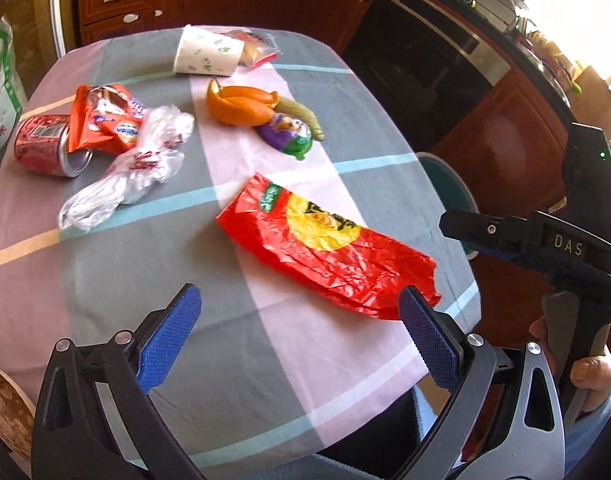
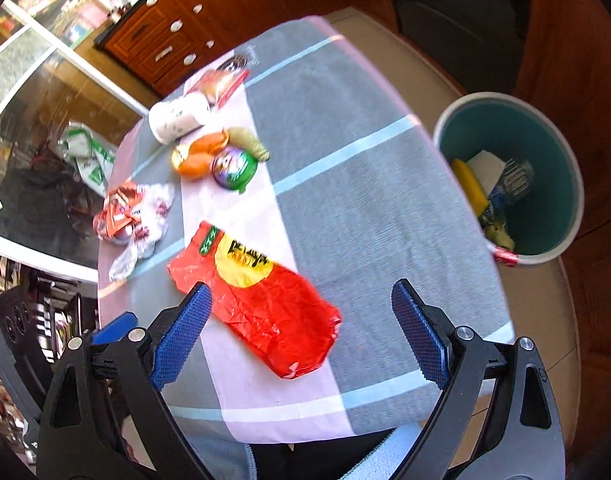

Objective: Collect trash
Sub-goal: 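Grasp the red-and-yellow plastic bag with the right tool and lift it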

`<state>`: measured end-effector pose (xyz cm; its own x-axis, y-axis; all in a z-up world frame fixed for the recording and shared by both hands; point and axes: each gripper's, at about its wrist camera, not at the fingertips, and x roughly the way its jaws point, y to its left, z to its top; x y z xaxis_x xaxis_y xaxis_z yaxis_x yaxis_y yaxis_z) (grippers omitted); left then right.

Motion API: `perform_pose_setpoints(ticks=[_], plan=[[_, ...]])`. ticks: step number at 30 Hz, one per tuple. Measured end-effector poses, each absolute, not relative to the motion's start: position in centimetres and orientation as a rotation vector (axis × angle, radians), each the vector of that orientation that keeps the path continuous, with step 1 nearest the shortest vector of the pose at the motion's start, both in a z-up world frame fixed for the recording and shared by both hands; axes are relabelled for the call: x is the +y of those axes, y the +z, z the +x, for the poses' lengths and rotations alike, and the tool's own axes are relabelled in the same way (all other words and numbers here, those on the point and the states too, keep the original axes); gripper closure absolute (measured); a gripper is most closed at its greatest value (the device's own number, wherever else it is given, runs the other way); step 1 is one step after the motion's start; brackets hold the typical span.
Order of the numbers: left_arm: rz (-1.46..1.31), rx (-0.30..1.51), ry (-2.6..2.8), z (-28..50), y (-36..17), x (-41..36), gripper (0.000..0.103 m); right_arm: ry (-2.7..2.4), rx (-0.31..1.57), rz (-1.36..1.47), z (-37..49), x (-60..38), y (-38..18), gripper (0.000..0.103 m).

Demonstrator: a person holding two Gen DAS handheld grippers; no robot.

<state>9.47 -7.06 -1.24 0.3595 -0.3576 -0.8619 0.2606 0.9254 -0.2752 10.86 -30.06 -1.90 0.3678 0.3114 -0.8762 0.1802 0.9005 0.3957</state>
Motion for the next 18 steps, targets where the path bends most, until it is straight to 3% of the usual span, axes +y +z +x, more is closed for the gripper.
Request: perform_pose_setpoints(ticks=[18], plan=[[-0.134, 1.155, -0.293, 11.9, -3.7, 0.6, 0.004, 0.138, 1.382, 0.309, 15.7, -23.0, -7.1, 0.016]])
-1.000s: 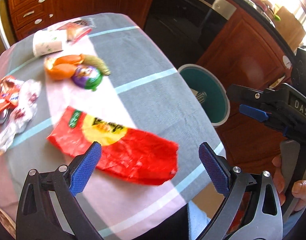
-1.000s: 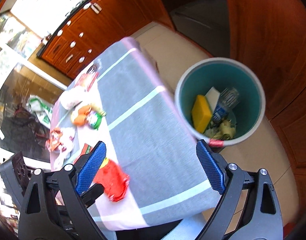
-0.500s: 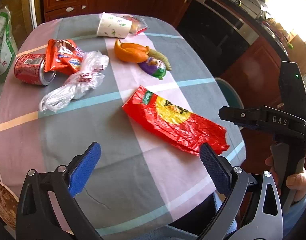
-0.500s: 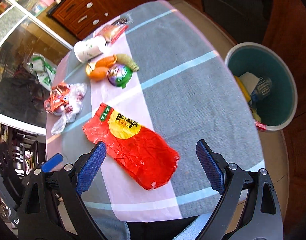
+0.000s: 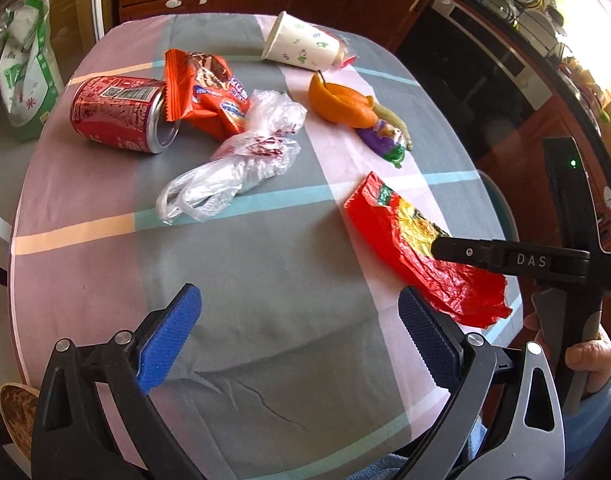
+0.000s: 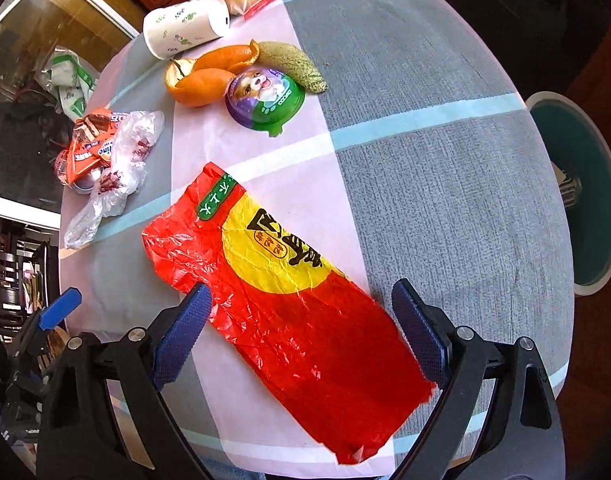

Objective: Collect trash
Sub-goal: 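Grasp the red-and-yellow plastic bag with the right tool and lift it, then grasp the clear plastic bag with the left tool while the right tool holds the red bag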

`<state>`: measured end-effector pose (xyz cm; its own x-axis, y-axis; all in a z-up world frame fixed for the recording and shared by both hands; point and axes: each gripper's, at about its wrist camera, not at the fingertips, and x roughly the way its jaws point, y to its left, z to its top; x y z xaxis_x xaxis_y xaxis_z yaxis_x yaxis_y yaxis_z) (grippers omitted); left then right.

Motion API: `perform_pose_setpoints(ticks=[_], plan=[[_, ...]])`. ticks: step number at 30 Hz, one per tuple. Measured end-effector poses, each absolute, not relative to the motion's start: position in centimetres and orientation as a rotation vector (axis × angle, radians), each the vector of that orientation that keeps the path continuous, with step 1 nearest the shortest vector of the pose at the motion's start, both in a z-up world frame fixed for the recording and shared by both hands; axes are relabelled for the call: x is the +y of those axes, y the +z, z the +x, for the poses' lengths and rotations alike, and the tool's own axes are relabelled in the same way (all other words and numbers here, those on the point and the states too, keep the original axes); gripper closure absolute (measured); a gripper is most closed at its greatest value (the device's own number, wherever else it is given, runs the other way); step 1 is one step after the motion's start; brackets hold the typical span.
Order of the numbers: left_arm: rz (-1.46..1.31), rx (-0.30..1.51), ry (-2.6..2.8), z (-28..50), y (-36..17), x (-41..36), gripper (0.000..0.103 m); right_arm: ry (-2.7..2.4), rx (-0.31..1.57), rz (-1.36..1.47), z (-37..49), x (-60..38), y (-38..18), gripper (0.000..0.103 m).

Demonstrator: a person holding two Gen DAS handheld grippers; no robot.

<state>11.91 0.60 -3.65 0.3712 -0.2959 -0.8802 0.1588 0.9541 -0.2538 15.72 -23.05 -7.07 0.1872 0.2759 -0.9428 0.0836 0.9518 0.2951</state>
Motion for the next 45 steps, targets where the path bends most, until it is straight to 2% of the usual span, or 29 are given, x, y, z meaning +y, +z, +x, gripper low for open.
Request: perform_pose_setpoints(ticks=[9, 12, 23, 26, 27, 29, 31, 34, 39, 45], plan=[[-0.185, 1.138, -0.272, 12.8, -3.4, 3.3, 0.004, 0.182, 1.366, 0.124, 15.1, -18.6, -6.5, 0.016], [-0.187, 1.136, -0.271, 12.8, -3.4, 3.6, 0.004, 0.198, 1.375, 0.061, 15.0, -17.3, -6.9, 0.011], [-0.191, 1.154, -0.268, 12.9, -4.0, 4.2, 0.004, 0.17, 1.323, -0.072, 13.1, -14.8, -7.9, 0.012], [-0.188, 1.155, -0.264, 13.0, -3.9, 4.3, 0.004, 0.175, 1.293, -0.075, 12.5, -14.9, -7.5, 0.03], [-0.186, 1.156, -0.262, 13.0, -3.9, 4.2, 0.004, 0.18, 1.285, -0.072, 12.2, -15.1, -7.2, 0.039], [-0.185, 1.154, -0.261, 13.0, -3.8, 4.1, 0.004, 0.195, 1.285, -0.059, 11.8, -15.8, -6.9, 0.045], [-0.18, 1.15, -0.26, 13.1, -3.5, 4.1, 0.004, 0.209, 1.269, -0.051, 11.6, -15.6, -6.6, 0.064], [-0.15, 1.121, -0.251, 13.4, -2.4, 4.1, 0.004, 0.233, 1.25, -0.002, 11.3, -15.8, -5.3, 0.079], [-0.044, 1.087, -0.231, 15.1, -0.9, 3.5, 0.004, 0.231, 1.231, 0.087, 13.0, -17.4, -4.2, 0.08], [0.099, 1.101, -0.232, 17.8, -1.9, 1.2, 0.004, 0.227, 1.254, 0.184, 14.7, -20.0, -5.0, 0.08]])
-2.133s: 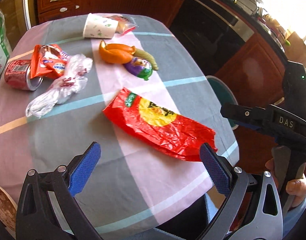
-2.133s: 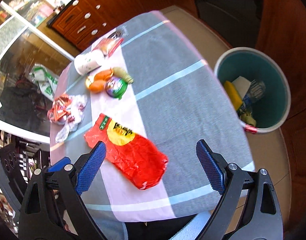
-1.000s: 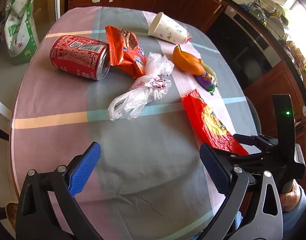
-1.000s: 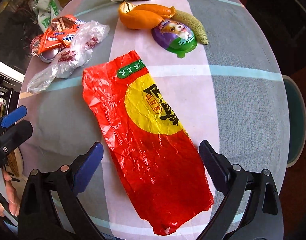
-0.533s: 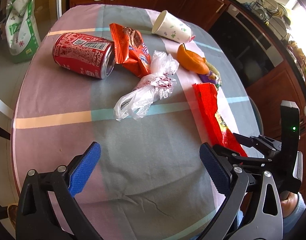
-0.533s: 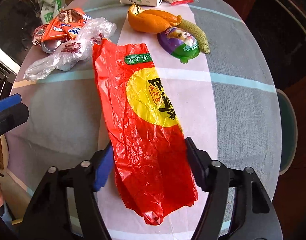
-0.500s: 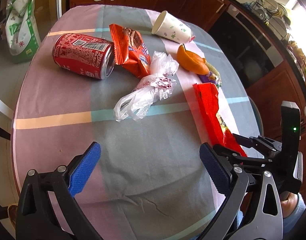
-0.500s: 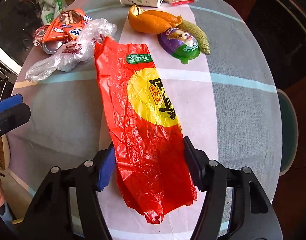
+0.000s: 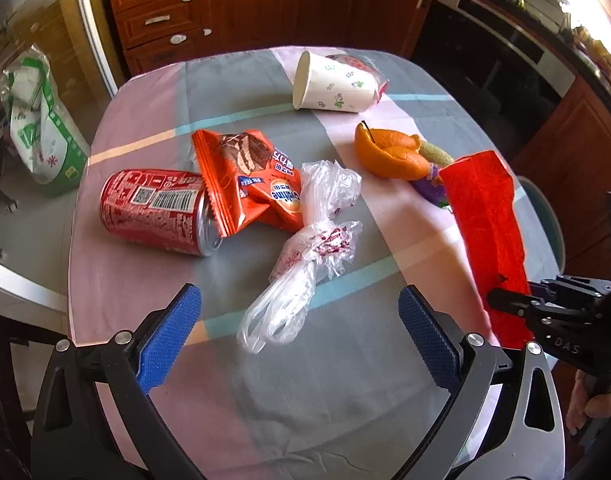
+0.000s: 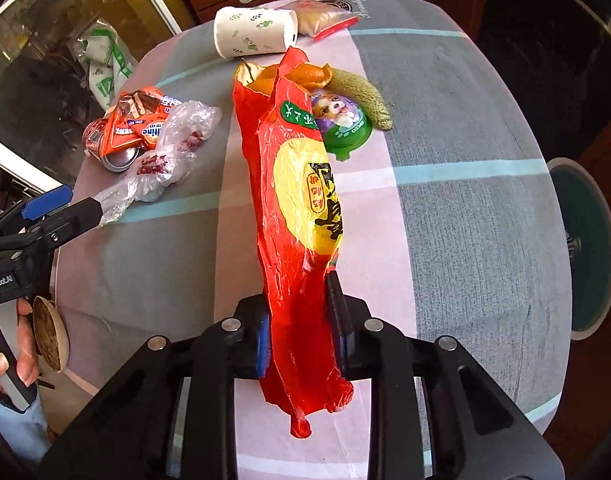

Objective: Collect trash
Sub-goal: 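Grasp the clear plastic bag with the left tool while the right tool holds the red bag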

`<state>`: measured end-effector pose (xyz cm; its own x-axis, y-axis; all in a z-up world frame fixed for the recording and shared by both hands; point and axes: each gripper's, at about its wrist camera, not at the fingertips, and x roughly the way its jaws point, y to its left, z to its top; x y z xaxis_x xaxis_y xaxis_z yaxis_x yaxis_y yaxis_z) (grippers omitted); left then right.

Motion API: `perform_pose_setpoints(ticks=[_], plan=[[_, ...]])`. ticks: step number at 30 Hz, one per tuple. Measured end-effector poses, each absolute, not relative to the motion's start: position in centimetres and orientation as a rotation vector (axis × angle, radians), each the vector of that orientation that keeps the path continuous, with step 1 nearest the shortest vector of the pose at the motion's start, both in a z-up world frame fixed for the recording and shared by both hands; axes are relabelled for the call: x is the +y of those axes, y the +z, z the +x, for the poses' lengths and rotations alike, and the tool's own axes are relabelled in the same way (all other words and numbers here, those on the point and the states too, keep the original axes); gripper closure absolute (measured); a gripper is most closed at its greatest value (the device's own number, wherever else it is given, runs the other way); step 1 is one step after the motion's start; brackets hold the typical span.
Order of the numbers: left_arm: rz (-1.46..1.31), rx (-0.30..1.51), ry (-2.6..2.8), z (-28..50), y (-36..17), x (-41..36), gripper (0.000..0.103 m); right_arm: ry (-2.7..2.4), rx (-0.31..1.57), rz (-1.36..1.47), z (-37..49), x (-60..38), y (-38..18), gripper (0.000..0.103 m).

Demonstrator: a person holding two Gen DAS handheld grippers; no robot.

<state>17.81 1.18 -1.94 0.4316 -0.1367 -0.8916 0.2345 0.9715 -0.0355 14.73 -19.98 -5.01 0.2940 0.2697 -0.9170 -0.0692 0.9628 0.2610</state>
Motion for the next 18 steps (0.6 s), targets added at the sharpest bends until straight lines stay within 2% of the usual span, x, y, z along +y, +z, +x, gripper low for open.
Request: perform_pose_setpoints(ticks=[6, 9, 16, 17, 18], plan=[[0.18, 1.123, -0.206, 20.0, -3.9, -0.4, 0.005, 0.23, 1.27, 0.244, 15.1, -21.5, -5.7, 0.079], [0.227, 1.134, -0.2, 20.6, -4.7, -1.3, 0.016, 0.237, 1.268, 0.267, 15.3, -22.0, -6.0, 0.079], [0.317, 1.155, -0.206, 21.0, -6.8, -3.0, 0.022, 0.258, 1.264, 0.307, 15.6, -22.8, -6.4, 0.074], [0.302, 1.159, -0.218, 21.1, -6.8, -3.1, 0.03, 0.26, 1.265, 0.313, 15.6, -22.9, -6.6, 0.074], [0.284, 1.16, -0.226, 21.2, -6.7, -3.1, 0.049, 0.263, 1.266, 0.32, 15.6, -23.0, -6.7, 0.073]])
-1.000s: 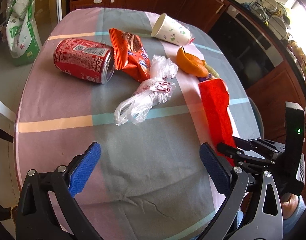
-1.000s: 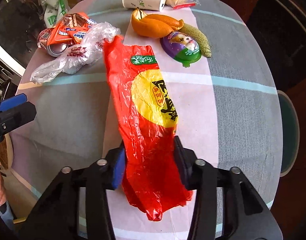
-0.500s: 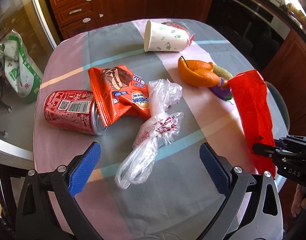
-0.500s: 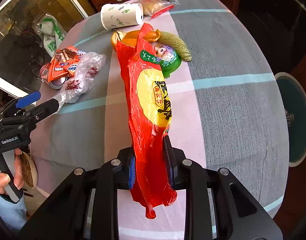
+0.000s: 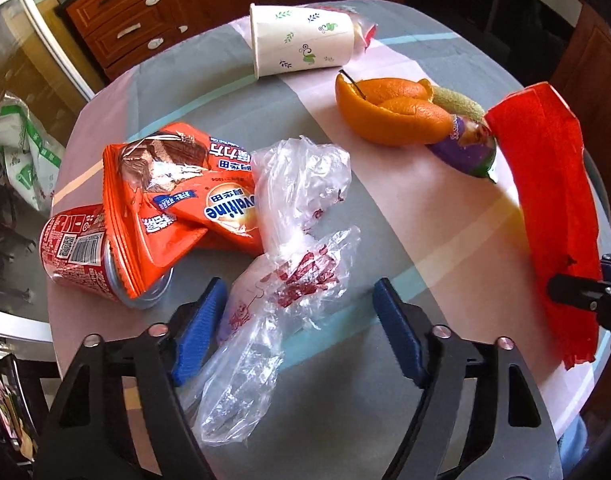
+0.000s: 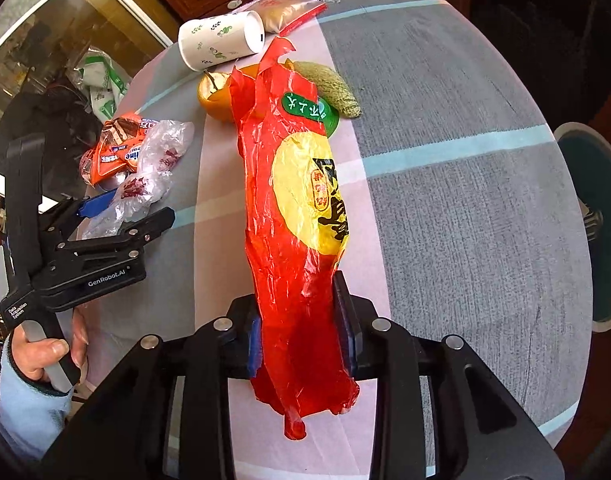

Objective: Collect trash
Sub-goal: 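Grasp the clear plastic bag with the left tool while the right tool holds the red bag, then carry both plastic bags over the bin and open both tools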

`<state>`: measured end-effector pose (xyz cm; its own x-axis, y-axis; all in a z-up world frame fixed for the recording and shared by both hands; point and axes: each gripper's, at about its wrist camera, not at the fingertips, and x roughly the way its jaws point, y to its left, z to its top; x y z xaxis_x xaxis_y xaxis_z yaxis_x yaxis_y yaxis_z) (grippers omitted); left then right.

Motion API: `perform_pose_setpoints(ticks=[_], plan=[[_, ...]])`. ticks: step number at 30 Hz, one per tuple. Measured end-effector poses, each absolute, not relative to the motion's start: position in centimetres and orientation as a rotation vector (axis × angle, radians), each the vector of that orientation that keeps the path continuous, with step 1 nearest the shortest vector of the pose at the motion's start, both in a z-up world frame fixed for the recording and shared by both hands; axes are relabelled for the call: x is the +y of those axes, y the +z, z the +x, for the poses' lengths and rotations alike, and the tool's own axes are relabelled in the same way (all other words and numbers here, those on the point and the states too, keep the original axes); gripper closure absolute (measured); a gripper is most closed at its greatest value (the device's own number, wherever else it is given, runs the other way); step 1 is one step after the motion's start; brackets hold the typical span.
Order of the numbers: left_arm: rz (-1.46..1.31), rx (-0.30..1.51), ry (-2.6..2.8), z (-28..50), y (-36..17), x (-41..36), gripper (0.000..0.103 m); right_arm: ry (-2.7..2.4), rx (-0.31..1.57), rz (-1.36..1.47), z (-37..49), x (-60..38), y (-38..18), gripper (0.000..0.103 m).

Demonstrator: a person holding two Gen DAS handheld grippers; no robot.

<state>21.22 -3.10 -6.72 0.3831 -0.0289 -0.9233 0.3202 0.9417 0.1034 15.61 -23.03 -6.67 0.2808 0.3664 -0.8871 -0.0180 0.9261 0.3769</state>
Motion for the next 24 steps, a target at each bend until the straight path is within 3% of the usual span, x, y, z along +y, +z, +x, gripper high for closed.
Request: perform_pose_setpoints(ticks=[1, 2, 8, 24], plan=[[0.267, 1.161, -0.232, 21.2, -6.5, -3.1, 0.064, 0.266, 1.265, 0.327, 15.7, -23.1, -6.8, 0.073], [0.254, 1.158, -0.227, 21.2, -6.3, -3.1, 0.071, 0.27, 1.262, 0.334, 15.6, -23.2, -6.8, 0.073], [0.133, 1.125, -0.251, 19.4, -4.0, -3.0, 0.072, 0.3, 1.241, 0.348, 15.1, -24.0, -6.2, 0.08], [0.15, 1.079, -0.423, 16.7, 0.7, -11.7, 0.071, 0.193, 1.085, 0.51, 12.9, -33.8, -2.2, 0.08]])
